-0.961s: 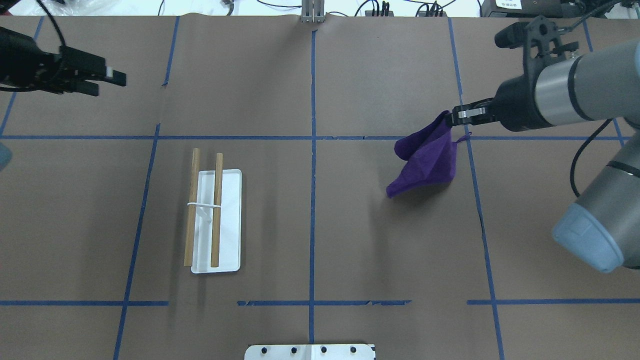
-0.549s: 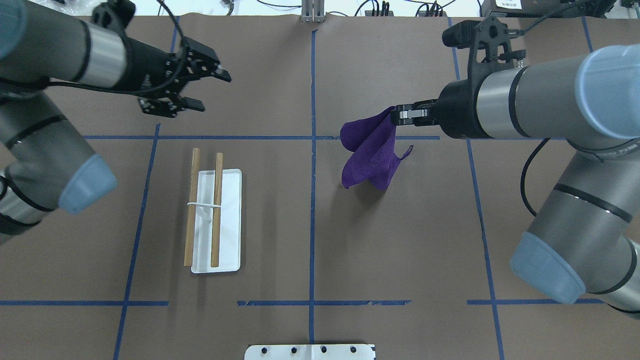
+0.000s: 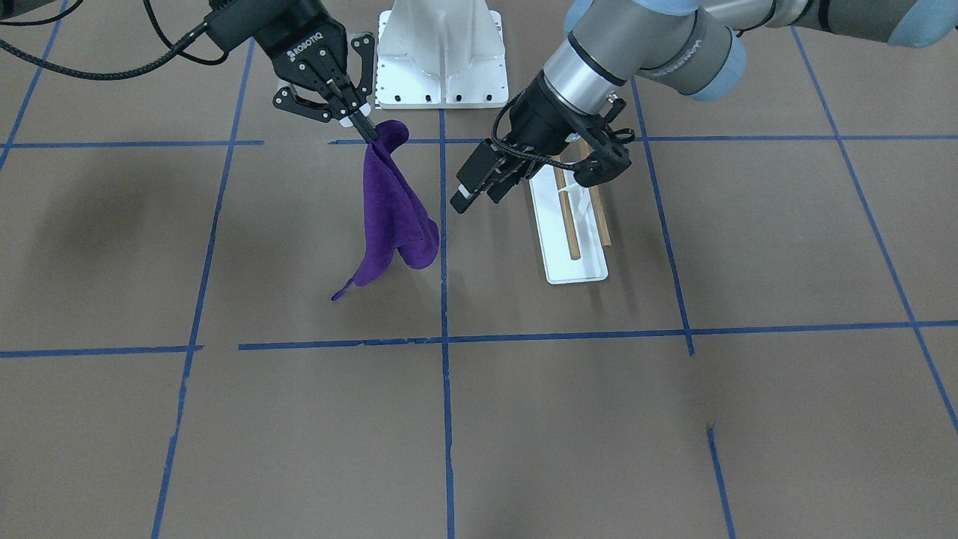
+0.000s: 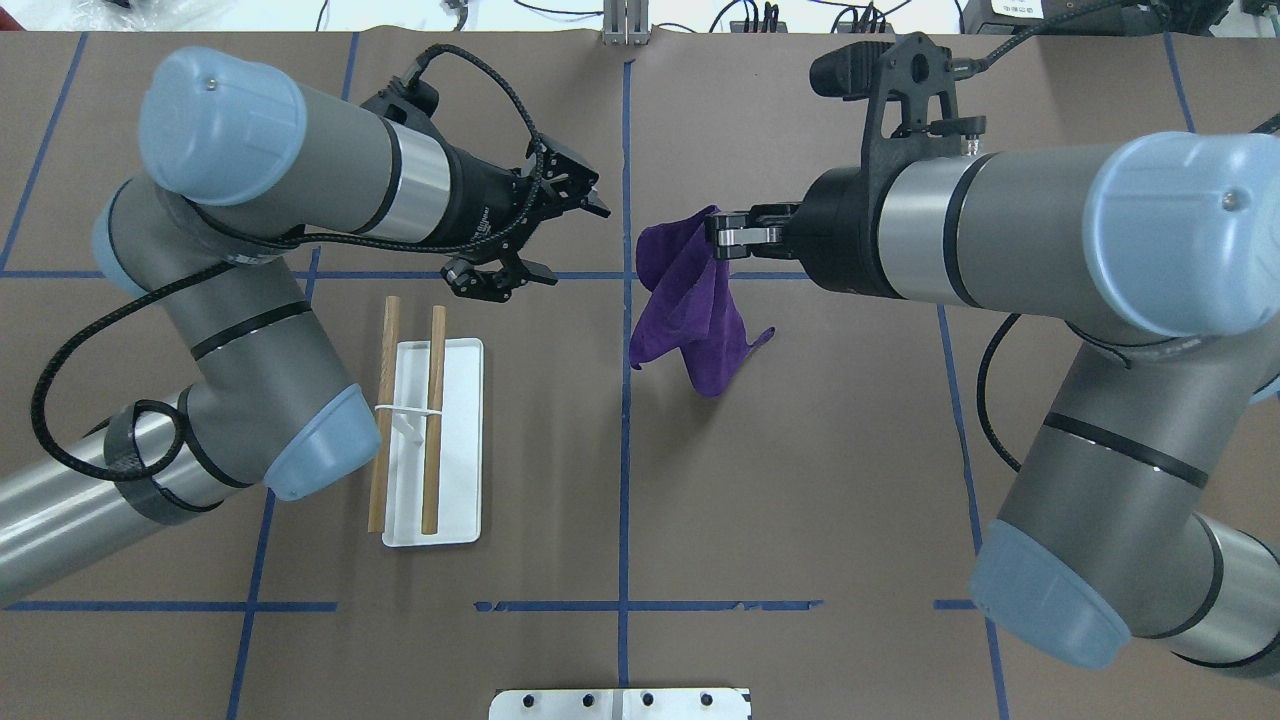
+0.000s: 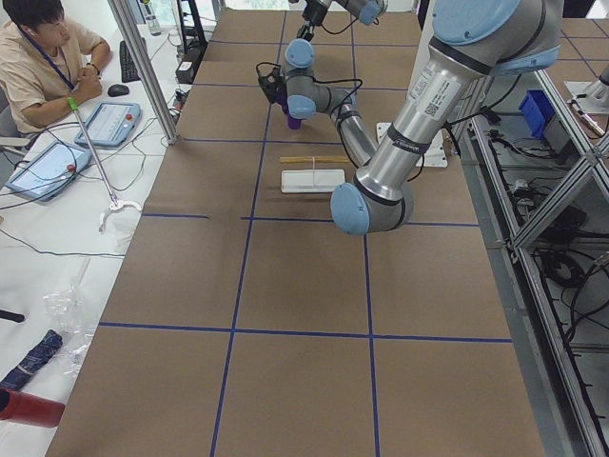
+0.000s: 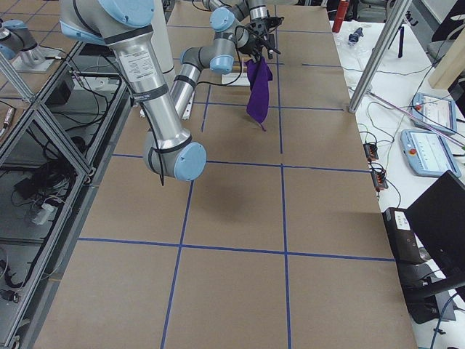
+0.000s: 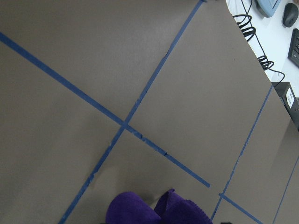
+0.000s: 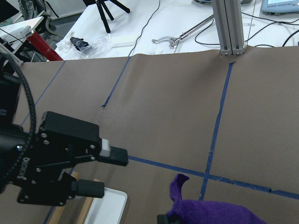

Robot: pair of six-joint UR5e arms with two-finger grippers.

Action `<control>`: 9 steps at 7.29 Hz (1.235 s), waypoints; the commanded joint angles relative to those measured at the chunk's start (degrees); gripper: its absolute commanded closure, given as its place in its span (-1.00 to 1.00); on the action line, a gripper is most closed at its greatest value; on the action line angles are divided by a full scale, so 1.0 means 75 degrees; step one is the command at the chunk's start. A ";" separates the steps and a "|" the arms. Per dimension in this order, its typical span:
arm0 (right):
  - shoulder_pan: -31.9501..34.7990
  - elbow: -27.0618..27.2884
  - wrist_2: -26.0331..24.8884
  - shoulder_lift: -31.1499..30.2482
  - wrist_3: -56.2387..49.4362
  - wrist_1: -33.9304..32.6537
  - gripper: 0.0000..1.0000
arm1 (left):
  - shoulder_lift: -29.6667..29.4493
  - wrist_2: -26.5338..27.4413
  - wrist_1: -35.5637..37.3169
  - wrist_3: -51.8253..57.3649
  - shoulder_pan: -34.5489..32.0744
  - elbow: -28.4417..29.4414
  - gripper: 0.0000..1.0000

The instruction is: Hang towel on rack

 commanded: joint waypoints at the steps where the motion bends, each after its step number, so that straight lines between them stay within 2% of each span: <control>1: -0.0414 0.0034 -0.0529 0.0076 0.0001 0.0000 1.00 | -0.0317 0.0072 0.0007 -0.0305 0.0134 0.0260 -0.67; 3: -0.0626 0.0210 -0.0706 0.0065 0.0001 0.0000 1.00 | -0.0352 0.0095 0.0007 -0.0423 0.0227 0.0273 -0.61; 4: -0.0627 0.0234 -0.0695 0.0065 0.0001 0.0000 1.00 | -0.0353 0.0536 0.0007 -0.0585 0.0436 0.0273 -0.28; 5: -0.0627 0.0234 -0.0707 0.0076 0.0001 0.0000 1.00 | -0.0353 0.1004 0.0007 -0.0738 0.0775 0.0226 0.48; 6: -0.0627 0.0234 -0.0707 0.0065 0.0001 0.0000 1.00 | -0.0341 0.1021 0.0007 -0.0716 0.0778 0.0168 0.99; 9: -0.0581 0.0385 -0.0544 -0.0029 -0.0022 -0.0035 1.00 | -0.0236 0.1021 0.0019 -0.0611 0.0755 0.0051 1.00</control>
